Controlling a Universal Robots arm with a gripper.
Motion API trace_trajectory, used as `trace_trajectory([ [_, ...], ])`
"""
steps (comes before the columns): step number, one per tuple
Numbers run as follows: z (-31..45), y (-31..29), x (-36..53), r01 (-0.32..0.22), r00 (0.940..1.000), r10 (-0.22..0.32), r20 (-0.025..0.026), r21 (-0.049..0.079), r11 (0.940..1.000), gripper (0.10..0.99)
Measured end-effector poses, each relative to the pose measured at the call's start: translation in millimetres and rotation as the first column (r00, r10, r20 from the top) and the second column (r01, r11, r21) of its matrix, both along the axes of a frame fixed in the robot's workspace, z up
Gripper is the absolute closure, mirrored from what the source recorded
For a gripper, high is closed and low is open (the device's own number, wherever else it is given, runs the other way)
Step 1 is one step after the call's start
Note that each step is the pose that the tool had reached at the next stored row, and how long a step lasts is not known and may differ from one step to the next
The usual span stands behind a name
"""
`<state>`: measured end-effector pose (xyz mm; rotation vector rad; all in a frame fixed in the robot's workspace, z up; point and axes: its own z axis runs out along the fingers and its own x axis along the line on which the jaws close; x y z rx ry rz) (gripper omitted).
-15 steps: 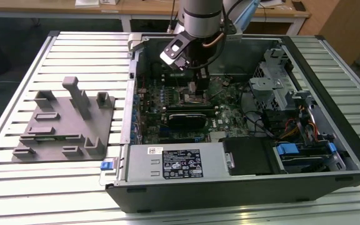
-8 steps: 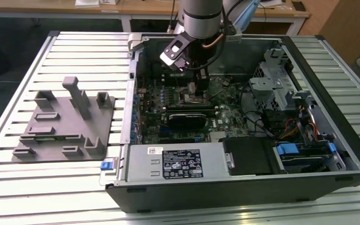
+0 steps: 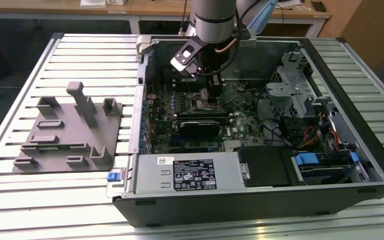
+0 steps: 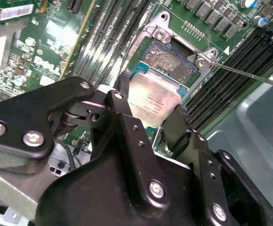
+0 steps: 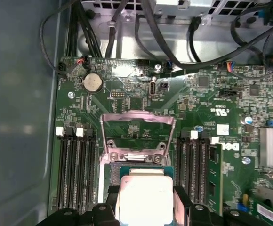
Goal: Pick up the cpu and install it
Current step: 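Place the cpu into insertion slot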
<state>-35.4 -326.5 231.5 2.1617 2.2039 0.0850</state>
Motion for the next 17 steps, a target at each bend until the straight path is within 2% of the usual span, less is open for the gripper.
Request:
trace_trajectory([
  [17,-15.9,3.0,-4.4,0.013,0.9999,-0.013,-0.0001,0.0,0.9999,0.549],
])
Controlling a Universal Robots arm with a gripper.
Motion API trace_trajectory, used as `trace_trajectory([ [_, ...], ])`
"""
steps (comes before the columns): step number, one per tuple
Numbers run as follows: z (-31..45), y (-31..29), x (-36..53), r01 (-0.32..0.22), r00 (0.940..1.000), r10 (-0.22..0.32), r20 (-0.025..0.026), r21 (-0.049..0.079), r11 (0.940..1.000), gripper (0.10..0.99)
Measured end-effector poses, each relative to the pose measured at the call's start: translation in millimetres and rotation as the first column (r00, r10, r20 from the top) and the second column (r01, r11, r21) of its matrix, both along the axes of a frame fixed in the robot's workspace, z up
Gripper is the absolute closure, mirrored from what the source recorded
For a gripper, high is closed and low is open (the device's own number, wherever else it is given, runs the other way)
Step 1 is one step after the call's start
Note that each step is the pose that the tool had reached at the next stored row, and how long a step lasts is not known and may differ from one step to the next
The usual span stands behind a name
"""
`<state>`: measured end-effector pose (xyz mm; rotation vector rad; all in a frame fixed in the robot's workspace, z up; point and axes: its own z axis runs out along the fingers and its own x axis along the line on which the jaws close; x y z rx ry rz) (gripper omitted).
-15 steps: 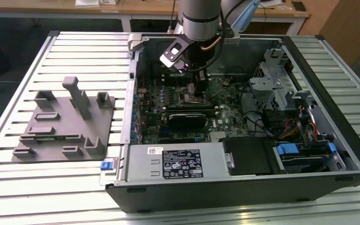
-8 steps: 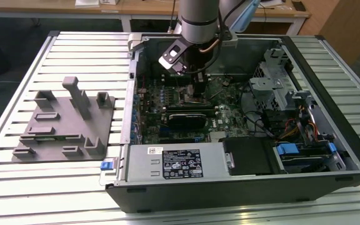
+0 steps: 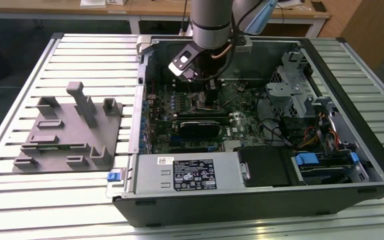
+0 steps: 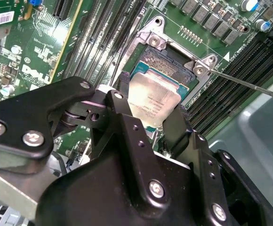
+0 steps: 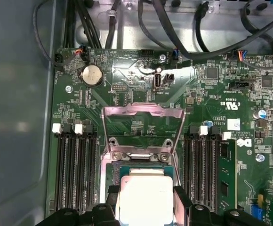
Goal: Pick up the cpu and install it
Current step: 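Place the cpu into insertion slot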
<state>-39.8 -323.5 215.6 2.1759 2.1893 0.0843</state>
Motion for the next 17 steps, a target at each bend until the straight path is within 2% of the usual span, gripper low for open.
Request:
trace_trajectory([
  [5,-4.5,2.6,0.0,0.006,1.0,-0.006,0.0001,0.0,1.0,0.549],
  [17,-14.2,2.6,-2.6,0.003,1.0,-0.003,0.0,0.0,1.0,0.549],
])
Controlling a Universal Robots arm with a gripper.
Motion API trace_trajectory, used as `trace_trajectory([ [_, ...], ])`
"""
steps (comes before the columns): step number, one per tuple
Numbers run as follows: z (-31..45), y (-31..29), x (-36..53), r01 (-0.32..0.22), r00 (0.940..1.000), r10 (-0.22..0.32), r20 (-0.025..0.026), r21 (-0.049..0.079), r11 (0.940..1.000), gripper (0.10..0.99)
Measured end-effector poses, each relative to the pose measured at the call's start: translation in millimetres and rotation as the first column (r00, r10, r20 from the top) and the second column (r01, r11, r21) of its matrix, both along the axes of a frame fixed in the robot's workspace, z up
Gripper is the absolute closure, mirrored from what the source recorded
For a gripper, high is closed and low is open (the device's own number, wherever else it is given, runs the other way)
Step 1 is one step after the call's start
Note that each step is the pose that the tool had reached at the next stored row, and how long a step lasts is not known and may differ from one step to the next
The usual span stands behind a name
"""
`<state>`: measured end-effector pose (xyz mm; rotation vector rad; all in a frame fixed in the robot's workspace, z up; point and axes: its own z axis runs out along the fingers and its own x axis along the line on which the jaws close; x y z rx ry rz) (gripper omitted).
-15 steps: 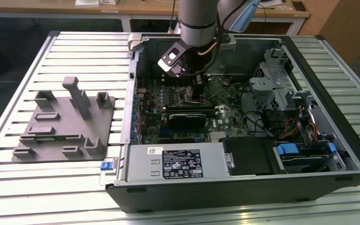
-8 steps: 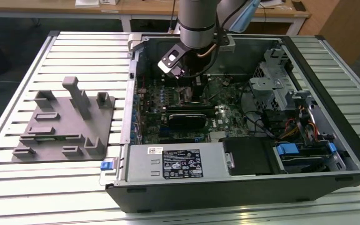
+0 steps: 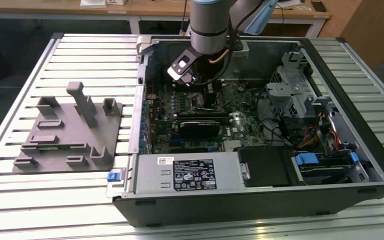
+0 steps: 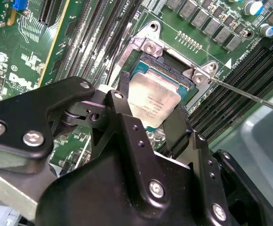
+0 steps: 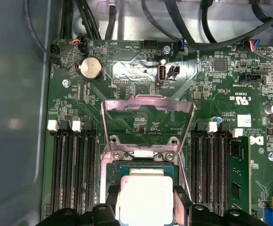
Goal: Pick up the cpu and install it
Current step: 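Place the cpu into insertion slot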
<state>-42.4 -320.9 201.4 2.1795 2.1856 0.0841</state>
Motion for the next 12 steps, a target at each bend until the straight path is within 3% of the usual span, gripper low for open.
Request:
trace_trajectory([
  [12,-6.3,1.1,-0.1,0.0,1.0,0.0,0.0,0.0,1.0,0.549],
])
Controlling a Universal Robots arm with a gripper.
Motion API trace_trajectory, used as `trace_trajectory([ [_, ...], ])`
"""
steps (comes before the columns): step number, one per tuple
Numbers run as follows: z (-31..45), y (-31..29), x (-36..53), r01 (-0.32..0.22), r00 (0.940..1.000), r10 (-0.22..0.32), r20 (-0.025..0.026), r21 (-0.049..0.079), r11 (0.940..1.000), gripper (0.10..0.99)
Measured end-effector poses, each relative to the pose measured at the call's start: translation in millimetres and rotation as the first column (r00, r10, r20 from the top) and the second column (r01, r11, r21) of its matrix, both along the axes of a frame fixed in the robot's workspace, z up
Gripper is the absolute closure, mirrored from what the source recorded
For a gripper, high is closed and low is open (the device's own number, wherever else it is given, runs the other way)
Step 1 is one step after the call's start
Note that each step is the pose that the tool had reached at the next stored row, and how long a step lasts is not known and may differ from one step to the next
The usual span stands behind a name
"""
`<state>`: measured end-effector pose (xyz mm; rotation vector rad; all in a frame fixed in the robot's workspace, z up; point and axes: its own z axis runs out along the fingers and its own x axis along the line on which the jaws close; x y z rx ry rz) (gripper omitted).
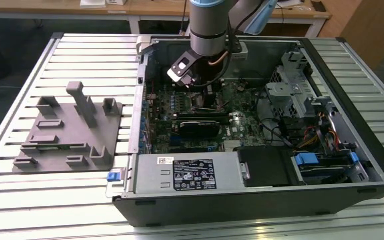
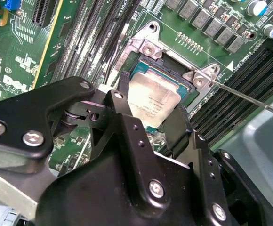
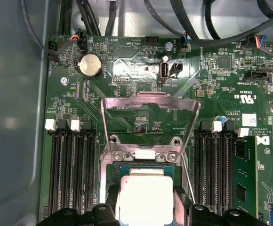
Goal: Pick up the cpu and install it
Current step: 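Place the cpu into insertion slot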
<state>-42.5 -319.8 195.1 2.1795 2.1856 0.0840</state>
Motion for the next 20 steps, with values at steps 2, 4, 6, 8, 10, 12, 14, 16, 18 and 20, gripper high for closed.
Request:
trace_trajectory([
  [2,-1.2,0.1,0.0,0.0,1.0,0.0,0.0,0.0,1.0,0.549],
  [4,-1.6,0.0,-0.1,0.0,1.0,0.0,-0.0002,0.0,1.0,0.549],
  [6,-1.7,0.0,-0.1,0.0,1.0,0.0,-0.0002,0.0,1.0,0.549],
  [8,-1.9,0.1,0.0,0.0,1.0,0.0,-0.0001,0.0,1.0,0.549],
  [10,-2.0,0.0,0.0,0.0,1.0,0.0,-0.0001,0.0,1.0,0.549],
  [12,-2.2,0.1,0.0,0.0,1.0,0.0,0.0003,0.0,1.0,0.549],
  [14,-2.4,0.1,0.0,0.0,1.0,0.0,0.0003,0.0,1.0,0.533],
  [16,-2.4,0.1,0.0,0.0,1.0,0.0,0.0,0.0,1.0,0.475],
  [18,-2.4,0.1,0.0,0.0,1.0,0.0,0.0,0.0,1.0,0.475],
  [20,-2.0,0.1,0.0,0.0,1.0,0.0,-0.0001,0.0,1.0,0.475],
])
